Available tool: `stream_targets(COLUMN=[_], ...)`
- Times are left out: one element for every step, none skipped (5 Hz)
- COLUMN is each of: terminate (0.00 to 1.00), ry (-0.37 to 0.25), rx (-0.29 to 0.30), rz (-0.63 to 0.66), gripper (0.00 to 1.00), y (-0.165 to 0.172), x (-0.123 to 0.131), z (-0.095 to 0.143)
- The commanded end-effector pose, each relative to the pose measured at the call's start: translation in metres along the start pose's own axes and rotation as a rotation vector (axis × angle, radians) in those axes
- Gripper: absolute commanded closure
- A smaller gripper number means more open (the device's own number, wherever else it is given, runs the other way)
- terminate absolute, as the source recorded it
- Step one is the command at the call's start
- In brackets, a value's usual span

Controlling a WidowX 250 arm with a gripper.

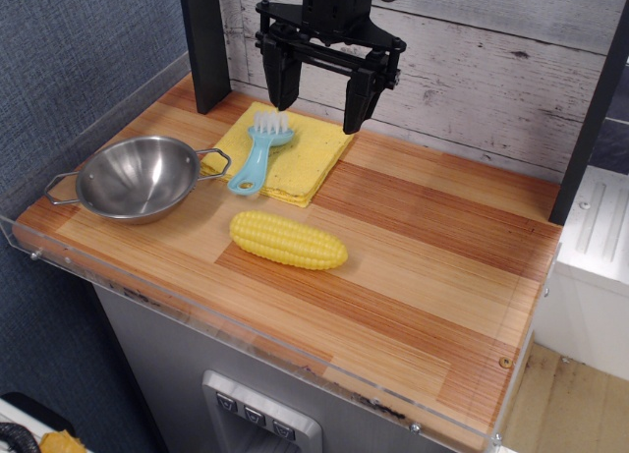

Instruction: Move the brush to the right front edge of the counter

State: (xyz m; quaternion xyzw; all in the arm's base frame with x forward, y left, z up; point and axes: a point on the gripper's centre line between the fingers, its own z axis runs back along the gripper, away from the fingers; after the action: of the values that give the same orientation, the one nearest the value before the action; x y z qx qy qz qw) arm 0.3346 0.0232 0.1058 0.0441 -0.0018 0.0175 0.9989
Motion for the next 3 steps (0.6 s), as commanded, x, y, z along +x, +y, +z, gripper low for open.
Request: stream_targets(terminate=[0.0,0.0,0.0], ry=[0.0,-0.045,-0.05], rx=[0.0,0.0,-0.002], rz=[0.0,0.005,0.034], gripper=[0.0,0.0,0.0], y=[0.0,0.02,0.037], x=[0.0,0.003,0.008], z=[0.0,-0.013,-0.028])
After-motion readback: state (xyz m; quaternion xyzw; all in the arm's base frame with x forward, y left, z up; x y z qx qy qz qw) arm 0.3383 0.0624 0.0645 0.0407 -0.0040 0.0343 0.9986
